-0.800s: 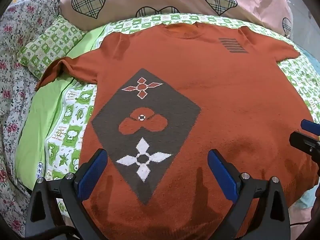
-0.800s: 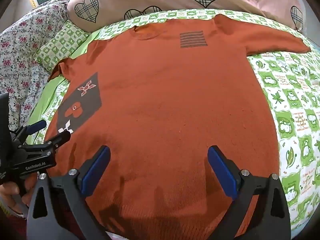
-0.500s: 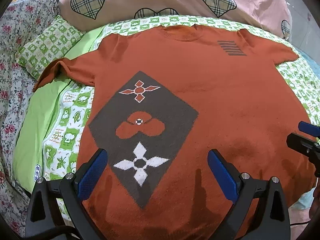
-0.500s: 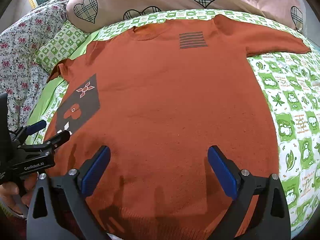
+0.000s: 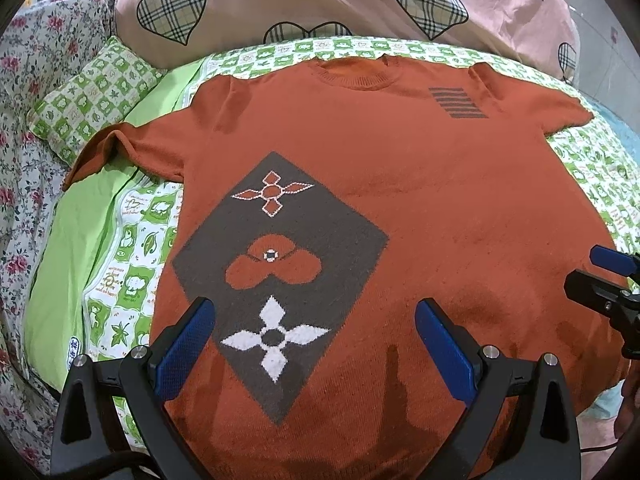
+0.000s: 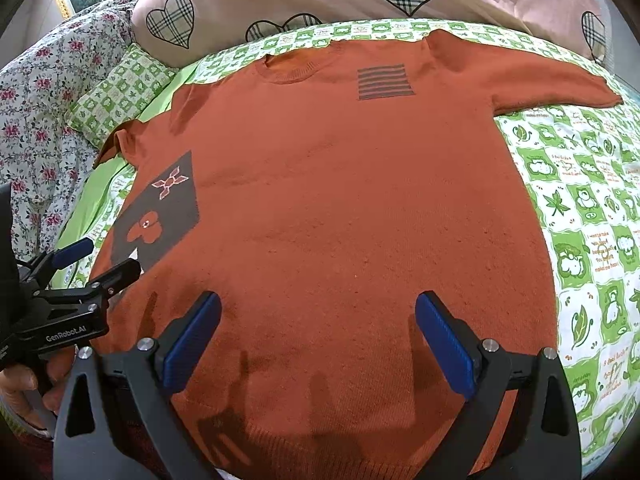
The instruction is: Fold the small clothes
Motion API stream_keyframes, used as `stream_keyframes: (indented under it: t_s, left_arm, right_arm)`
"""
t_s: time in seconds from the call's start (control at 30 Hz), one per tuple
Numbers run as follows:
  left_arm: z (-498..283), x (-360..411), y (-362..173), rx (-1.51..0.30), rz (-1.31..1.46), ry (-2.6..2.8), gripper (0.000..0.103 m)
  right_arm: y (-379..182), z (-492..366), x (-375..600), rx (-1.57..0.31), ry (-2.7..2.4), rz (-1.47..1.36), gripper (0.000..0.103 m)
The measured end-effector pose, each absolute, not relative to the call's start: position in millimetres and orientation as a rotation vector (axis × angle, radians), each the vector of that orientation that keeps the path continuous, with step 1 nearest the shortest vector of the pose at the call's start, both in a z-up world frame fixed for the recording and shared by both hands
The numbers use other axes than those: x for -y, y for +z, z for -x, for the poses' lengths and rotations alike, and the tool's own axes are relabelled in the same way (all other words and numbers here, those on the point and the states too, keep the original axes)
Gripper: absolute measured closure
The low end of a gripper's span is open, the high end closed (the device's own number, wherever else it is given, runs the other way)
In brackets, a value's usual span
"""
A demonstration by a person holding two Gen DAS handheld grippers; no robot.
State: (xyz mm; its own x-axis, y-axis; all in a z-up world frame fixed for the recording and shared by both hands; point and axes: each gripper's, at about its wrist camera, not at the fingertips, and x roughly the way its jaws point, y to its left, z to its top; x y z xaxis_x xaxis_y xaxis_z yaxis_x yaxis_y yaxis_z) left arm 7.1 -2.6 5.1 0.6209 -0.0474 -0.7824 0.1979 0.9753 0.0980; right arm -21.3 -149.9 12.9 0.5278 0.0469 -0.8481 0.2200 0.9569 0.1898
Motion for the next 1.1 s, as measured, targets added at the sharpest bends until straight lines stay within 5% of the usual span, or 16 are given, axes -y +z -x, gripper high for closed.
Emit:
stream_keyframes:
  t_s: [1.1]
  left_arm:
    - [-28.0,16.6,4.0,-0.901,-0.188,-0.151,0.003]
  right_arm:
    - [17.1,9.8,168.5,-1.006,-0.113,-0.317,0.005]
